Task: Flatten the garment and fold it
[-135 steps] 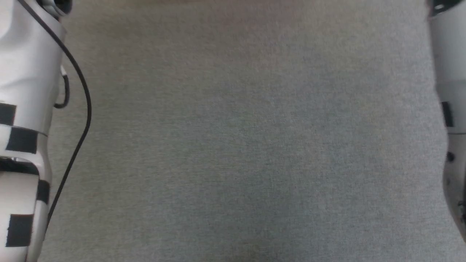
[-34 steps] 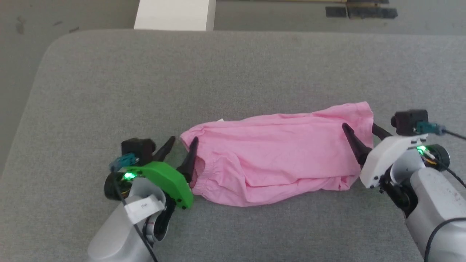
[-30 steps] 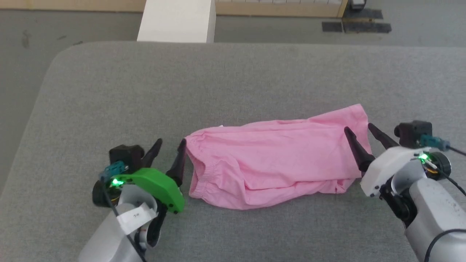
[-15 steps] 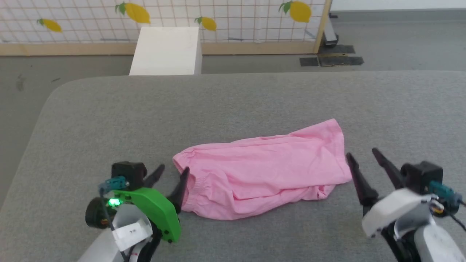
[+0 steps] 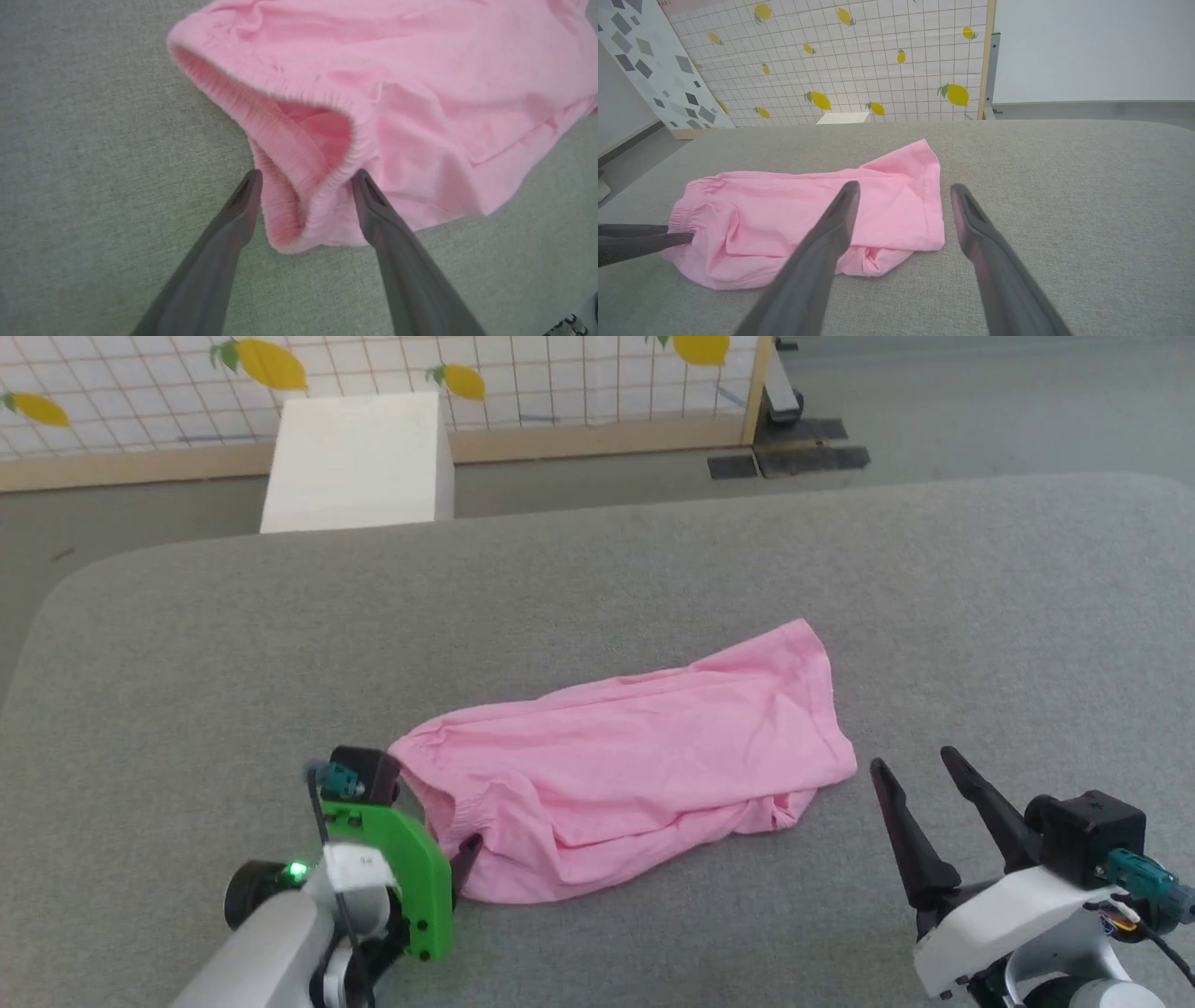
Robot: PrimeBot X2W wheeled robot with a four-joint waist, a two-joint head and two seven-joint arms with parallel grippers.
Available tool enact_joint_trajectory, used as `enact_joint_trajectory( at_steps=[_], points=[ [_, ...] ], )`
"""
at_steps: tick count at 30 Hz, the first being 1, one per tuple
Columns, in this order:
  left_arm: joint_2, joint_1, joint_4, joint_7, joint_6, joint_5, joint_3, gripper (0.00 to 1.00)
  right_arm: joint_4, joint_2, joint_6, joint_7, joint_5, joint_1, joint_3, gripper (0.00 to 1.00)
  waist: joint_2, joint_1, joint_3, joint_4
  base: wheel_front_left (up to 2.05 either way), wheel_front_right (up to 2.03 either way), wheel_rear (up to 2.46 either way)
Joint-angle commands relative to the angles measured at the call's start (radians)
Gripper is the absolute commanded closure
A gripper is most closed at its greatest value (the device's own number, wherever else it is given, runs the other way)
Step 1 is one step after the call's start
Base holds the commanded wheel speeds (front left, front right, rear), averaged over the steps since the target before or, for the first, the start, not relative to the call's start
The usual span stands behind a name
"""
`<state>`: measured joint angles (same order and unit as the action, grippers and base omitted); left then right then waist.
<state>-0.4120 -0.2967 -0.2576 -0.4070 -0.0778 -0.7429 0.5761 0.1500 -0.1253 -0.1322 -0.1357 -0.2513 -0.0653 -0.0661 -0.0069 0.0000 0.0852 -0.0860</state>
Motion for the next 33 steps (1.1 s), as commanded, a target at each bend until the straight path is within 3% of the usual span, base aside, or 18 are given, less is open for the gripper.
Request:
enact_joint_trajectory(
  at_steps=[1,9,10,11,12,16,21,27,33],
  points=[
    [0.009,-0.03,-0.032,-0.022,0.011,-0.021,0.004,0.0,0.011,0.007,0.002,-0.006,0.003,-0.011,0.0,0.0,0.0069,0.0,0.022,-0.013,0.0,0.0,0.0],
    [0.046,-0.104,-0.214,-0.222,0.072,-0.073,0.072,0.0,0.023,0.019,0.002,-0.018,0.001,-0.011,0.006,0.0,0.0069,0.0,0.054,-0.034,0.0,0.0,0.0],
    [0.049,-0.105,-0.225,-0.247,0.082,-0.078,0.083,0.24,0.023,0.019,0.002,-0.018,0.001,-0.012,0.008,0.0,0.0069,0.0,0.055,-0.036,0.0,0.0,0.0],
    [0.054,-0.103,-0.235,-0.27,0.093,-0.083,0.096,0.56,0.023,0.02,0.002,-0.019,0.0,-0.013,0.012,0.0,0.0069,0.0,0.056,-0.038,0.0,0.0,0.0],
    [0.057,-0.1,-0.239,-0.283,0.101,-0.086,0.105,1.0,0.023,0.021,0.002,-0.021,-0.001,-0.014,0.017,0.0,0.0069,0.0,0.056,-0.039,0.0,0.0,0.0],
    [0.063,-0.087,-0.228,-0.256,0.125,-0.08,0.12,1.0,0.017,0.016,0.002,-0.043,-0.021,-0.014,0.047,0.0,0.0069,0.0,0.056,-0.037,0.0,0.0,0.0],
    [0.066,-0.081,-0.196,-0.154,0.112,-0.061,0.096,1.0,-0.024,-0.014,0.002,-0.112,-0.079,0.013,0.085,0.0,0.0069,0.0,0.052,-0.012,0.0,0.0,0.0],
    [0.06,-0.083,-0.122,-0.04,0.084,-0.031,0.065,1.0,-0.136,-0.082,0.002,-0.259,-0.181,0.102,0.088,0.0,0.0069,0.0,0.055,0.029,0.0,0.0,0.0],
    [0.054,-0.09,-0.034,-0.008,0.074,-0.008,0.066,1.0,-0.261,-0.149,0.002,-0.417,-0.264,0.237,0.037,0.0,0.0069,0.0,0.077,0.075,0.0,0.0,0.0]
  ],
)
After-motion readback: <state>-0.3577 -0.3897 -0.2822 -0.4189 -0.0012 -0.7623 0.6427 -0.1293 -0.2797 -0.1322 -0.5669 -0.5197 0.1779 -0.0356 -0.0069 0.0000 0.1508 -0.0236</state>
